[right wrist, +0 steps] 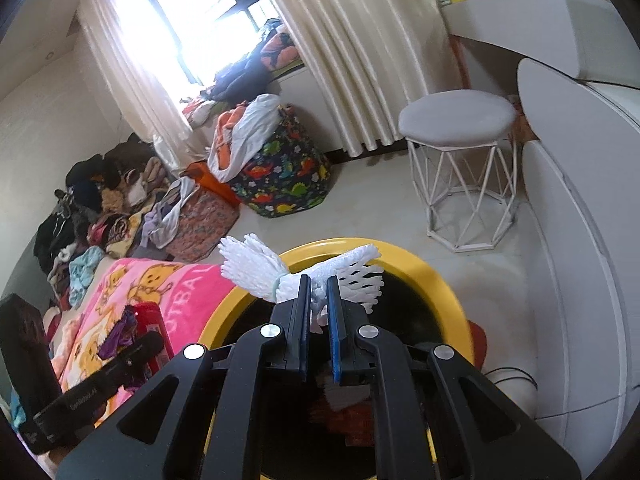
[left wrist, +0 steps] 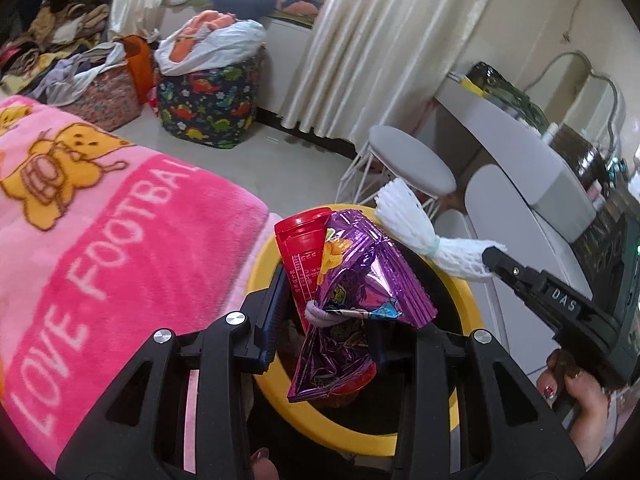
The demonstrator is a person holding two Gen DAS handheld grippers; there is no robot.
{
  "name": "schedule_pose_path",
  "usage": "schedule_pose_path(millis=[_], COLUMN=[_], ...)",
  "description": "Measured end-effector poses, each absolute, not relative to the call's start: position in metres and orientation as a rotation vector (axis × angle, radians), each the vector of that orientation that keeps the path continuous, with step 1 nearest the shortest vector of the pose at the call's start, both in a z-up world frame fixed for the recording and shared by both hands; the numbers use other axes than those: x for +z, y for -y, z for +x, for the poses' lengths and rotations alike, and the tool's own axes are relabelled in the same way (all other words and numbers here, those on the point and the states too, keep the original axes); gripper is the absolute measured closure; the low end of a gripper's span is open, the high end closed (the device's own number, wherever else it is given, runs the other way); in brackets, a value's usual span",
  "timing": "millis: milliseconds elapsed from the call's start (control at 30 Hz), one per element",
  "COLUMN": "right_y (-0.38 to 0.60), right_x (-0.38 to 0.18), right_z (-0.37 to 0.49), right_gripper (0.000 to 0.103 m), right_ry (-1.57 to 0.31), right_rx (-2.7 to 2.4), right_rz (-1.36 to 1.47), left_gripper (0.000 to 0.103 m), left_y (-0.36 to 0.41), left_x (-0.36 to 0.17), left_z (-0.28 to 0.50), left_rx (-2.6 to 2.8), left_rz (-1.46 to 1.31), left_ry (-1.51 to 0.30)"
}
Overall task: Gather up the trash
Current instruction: 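Carry the foam net, red tube and purple wrapper over the bin with both grippers, then open the right gripper to drop the white foam net into the bin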
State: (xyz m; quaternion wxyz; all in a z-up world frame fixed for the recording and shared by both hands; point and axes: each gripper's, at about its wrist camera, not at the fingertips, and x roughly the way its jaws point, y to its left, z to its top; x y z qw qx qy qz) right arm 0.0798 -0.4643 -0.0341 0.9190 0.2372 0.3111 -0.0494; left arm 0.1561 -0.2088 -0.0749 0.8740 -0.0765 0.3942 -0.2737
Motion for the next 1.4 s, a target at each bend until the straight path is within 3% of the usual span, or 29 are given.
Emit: schedule_pose_path(millis=[1200, 1267, 1333, 1400], right_y=[0.478, 0.478, 0.480, 0.480], right_x=[-0.044, -0.047, -0.050, -0.052], right_z=[0.074, 0.075, 0.077, 0.076], right_gripper=[0.092, 0.086, 0.067, 0.064], right_ry=[-0.655, -0.666, -0.679, -0.685], right_rx=[-0.159, -0.165, -0.165, -0.176], right_rz=[0.507, 0.506, 0.516, 0.515], left_gripper=[0.075, 0.075, 0.075, 0.075], left_y=[0.286, 0.288, 0.289, 0.291], left_x=[-0.125, -0.129, -0.132, -0.133], left_z=[0.142, 0.143, 0.144, 0.144], left_rx=[-0.784, -0.780, -0.777, -0.773], left_rz=[0.131, 0.140, 0.151, 0.162], left_ry=[-0.949, -0.964, -0.970, -0.975])
